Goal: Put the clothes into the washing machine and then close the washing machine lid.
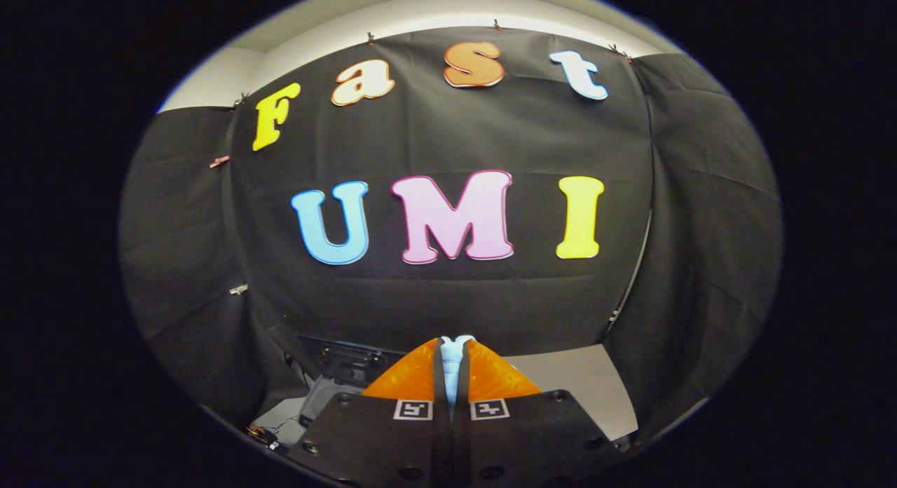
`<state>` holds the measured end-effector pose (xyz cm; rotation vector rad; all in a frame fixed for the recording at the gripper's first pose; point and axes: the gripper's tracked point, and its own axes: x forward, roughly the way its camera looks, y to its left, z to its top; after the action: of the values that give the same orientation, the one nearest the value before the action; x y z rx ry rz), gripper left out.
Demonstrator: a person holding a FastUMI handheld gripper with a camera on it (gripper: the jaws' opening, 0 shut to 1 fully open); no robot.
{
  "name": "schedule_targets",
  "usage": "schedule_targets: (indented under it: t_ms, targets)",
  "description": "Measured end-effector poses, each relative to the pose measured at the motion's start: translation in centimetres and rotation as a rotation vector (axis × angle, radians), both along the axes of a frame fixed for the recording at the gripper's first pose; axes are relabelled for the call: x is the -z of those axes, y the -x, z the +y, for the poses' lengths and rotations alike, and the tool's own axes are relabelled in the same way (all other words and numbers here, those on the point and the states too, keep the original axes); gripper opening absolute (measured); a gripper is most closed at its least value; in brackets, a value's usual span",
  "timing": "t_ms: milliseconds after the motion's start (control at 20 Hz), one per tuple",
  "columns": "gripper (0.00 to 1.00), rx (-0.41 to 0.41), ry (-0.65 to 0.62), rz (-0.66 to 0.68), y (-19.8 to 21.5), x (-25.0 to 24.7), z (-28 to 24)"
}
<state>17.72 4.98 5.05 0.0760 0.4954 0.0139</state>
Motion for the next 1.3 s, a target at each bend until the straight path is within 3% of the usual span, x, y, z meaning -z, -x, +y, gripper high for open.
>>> schedule_targets:
  t_ms: [300,500,850,1300]
  targets:
    - [0.05,-0.159,-0.046,-0.076,-0.7,-2.3,10.3]
    - [0.05,-0.265,-0.065,-0.057,-1.2,-0.4,17.6]
    - [0.05,-0.412,-0.098,0.060,-2.7,8.2,27.7]
    - [0.05,-0.446,-0.110,0.231,-5.1,24.0,31.8]
